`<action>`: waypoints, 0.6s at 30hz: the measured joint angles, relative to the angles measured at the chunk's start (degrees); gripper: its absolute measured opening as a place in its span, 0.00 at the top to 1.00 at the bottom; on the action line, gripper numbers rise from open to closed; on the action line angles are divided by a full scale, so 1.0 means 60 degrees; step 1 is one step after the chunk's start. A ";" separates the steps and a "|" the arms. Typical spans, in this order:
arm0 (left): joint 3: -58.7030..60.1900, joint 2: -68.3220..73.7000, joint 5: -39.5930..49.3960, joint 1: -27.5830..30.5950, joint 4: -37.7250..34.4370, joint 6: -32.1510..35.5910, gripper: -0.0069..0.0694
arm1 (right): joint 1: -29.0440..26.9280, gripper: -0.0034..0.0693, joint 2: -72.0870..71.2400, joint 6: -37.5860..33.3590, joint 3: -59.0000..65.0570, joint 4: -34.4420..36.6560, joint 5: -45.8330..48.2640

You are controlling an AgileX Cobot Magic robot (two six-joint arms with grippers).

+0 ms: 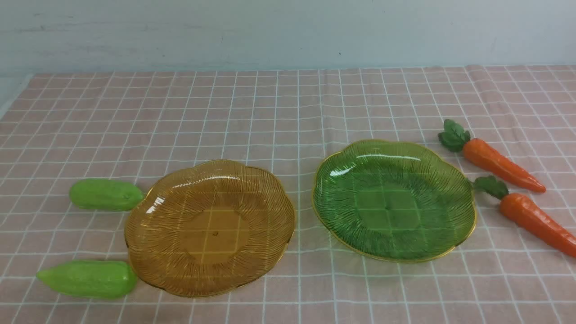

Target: Put different types of vegetables on the plate.

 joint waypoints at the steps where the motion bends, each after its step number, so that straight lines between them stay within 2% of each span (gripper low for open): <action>1: 0.0000 0.0000 0.0000 0.0000 0.0000 0.0000 0.91 | 0.0000 0.96 0.0000 0.0000 0.0000 0.0000 0.0000; 18: 0.0000 0.0000 0.0000 0.0000 0.0000 0.0000 0.91 | 0.0145 0.96 0.0000 0.0000 0.0000 0.0000 -0.0011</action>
